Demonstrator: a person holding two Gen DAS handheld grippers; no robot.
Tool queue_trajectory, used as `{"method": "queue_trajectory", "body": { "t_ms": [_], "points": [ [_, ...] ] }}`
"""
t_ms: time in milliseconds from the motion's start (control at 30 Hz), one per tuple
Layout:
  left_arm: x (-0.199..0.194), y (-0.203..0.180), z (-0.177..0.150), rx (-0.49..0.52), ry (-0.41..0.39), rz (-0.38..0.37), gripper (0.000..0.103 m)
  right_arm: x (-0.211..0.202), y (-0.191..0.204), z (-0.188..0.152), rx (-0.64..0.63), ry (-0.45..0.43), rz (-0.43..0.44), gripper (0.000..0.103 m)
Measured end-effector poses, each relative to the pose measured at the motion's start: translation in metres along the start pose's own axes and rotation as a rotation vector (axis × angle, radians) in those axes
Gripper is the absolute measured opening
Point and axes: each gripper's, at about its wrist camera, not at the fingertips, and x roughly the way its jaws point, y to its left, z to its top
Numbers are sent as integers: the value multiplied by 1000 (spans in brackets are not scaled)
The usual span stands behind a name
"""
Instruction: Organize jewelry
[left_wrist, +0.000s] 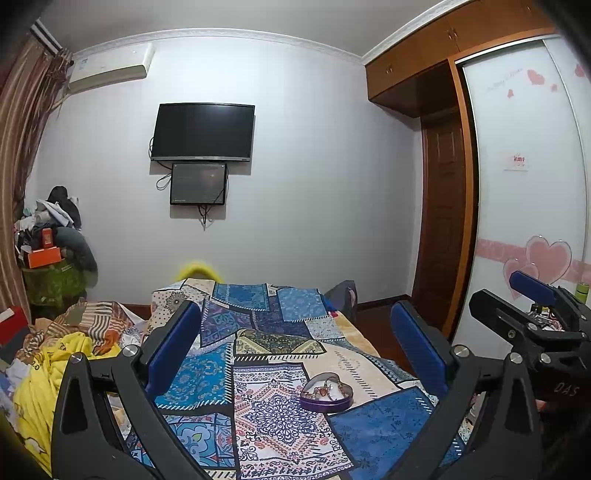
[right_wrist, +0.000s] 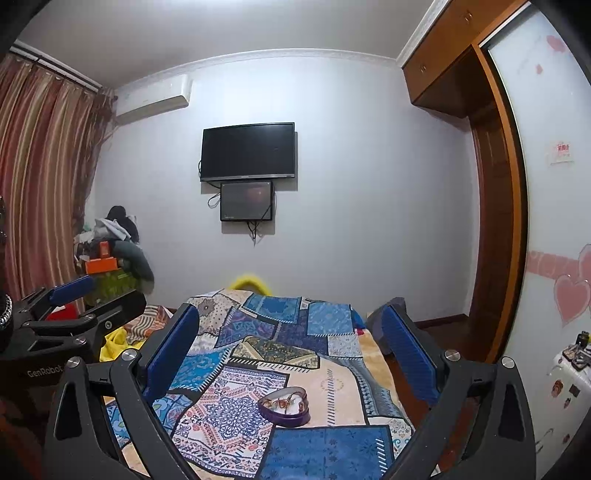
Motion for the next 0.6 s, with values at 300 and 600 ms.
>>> {"method": "queue_trajectory", "body": {
  "t_ms": [300, 600],
  "points": [
    [8, -1, -1, 0, 16, 0, 103, 2, -3, 0, 9, 15, -1, 98],
    [13, -1, -1, 1, 28, -8, 103, 2, -8, 0, 26, 28, -4, 98]
  ]
}}
